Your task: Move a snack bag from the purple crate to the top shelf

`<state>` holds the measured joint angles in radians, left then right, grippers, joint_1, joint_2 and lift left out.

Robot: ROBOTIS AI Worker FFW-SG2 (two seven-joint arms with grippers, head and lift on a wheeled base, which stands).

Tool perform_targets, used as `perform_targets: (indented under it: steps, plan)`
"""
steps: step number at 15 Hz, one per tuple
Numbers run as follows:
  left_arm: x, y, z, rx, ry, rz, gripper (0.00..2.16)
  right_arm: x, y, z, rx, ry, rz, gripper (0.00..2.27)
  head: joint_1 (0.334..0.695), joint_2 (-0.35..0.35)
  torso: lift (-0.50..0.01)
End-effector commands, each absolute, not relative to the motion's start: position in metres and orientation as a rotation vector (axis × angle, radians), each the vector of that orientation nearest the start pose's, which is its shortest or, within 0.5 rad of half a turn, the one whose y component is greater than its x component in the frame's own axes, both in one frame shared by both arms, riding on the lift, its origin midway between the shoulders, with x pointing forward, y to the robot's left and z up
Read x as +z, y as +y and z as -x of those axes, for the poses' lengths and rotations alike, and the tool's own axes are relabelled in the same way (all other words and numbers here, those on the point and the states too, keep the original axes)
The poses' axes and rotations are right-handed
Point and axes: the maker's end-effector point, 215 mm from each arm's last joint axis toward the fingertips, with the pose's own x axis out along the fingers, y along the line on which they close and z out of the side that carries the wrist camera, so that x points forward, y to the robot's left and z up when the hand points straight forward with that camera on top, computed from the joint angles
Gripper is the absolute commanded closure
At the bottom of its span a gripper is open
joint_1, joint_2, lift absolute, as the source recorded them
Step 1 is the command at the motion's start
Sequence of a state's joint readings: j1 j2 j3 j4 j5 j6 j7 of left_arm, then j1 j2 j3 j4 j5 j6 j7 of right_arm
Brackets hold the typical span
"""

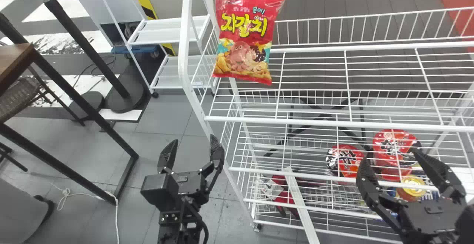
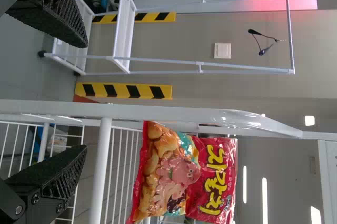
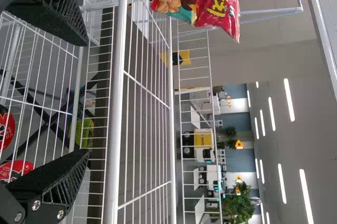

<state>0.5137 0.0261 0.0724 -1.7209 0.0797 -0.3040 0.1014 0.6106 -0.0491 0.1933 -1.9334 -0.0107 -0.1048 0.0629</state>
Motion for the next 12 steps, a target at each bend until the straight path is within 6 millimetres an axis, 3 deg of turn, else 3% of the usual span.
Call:
perform_targets:
  steps: [1, 12]
  plan:
    - [-0.4241, 0.3018, -0.4088, 0.179, 0.050, 0.016, 0.14, -0.4112, -0.1122, -0.3819, 0.252, 0.145, -0.072, 0.09, 0.695, 0.267, -0.089]
    - [-0.4208, 0.3017, -0.4038, 0.177, 0.044, 0.014, 0.14, -0.4079, -0.1100, -0.3802, 0.258, 0.141, -0.070, 0.09, 0.695, 0.273, -0.133]
